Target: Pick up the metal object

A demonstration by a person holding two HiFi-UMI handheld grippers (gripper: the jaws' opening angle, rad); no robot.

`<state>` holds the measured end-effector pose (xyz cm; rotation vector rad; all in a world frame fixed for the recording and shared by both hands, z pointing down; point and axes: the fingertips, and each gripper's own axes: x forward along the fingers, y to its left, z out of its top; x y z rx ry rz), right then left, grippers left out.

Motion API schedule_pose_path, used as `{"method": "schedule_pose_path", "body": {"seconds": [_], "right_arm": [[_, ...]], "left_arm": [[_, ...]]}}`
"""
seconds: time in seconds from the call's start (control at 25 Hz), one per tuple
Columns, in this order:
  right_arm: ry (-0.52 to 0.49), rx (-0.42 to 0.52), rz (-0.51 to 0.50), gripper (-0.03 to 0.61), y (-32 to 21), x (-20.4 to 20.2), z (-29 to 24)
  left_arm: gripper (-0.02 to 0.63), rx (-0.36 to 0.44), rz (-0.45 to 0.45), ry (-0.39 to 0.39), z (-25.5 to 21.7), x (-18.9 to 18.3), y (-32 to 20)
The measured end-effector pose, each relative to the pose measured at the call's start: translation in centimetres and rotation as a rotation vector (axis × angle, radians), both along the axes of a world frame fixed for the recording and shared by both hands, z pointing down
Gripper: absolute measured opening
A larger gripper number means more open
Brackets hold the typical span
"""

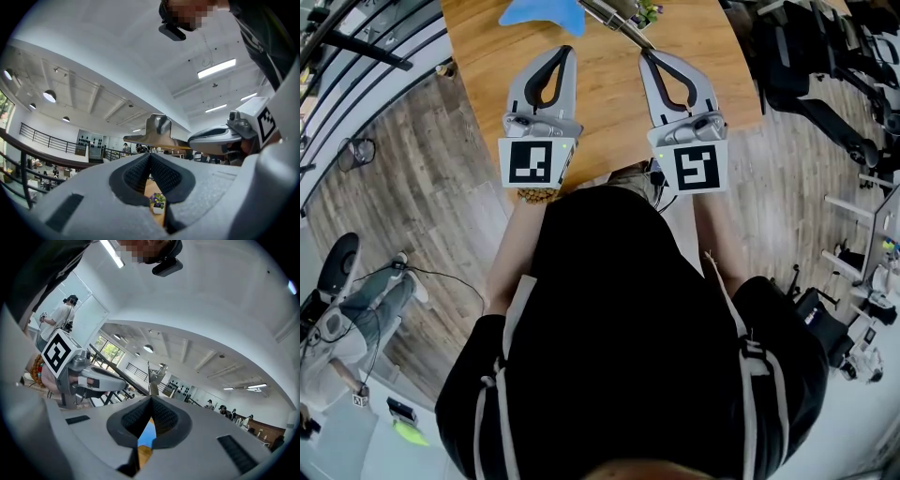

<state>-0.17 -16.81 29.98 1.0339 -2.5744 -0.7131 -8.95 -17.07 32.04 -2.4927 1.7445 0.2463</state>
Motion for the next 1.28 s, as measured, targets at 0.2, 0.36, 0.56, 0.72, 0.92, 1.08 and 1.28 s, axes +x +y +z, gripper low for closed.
{"method": "schedule_pose_path", "body": {"seconds": [0.2, 0.36, 0.56, 0.72, 0.92, 1.08, 1.28], "right_arm": [[0.015, -0.006, 0.003, -0.005, -0.1, 0.4, 0.4], [0.015, -0.004, 0.004, -0.005, 0.2, 0.5, 0.5], [0.039, -0.025, 0.008, -0.005, 0.2, 0.3, 1.3], [0.048, -0.045, 0.011, -0.005, -0.9, -0.4, 2.2], [0.046, -0.066, 0.013, -0.005, -0.6, 0.0, 2.4], [0.065, -0.112, 0.022, -0.005, -1.4, 0.3, 4.4], [0.086, -0.168, 0.028, -0.005, -1.4, 0.5, 7.7]], "left_arm": [[0.008, -0.003, -0.001, -0.008, 0.3, 0.2, -0.1], [0.008, -0.003, -0.003, 0.002, 0.3, 0.3, 0.2], [0.008, -0.013, 0.0, -0.003, 0.8, 0.1, 0.2], [0.008, -0.012, 0.006, -0.003, 1.2, -0.4, -1.1], [0.008, -0.009, 0.004, -0.012, 1.0, 0.0, -0.6], [0.008, -0.022, 0.002, -0.009, 1.5, -0.1, -0.7], [0.008, -0.039, -0.004, -0.018, 2.5, -0.5, -0.2]]}}
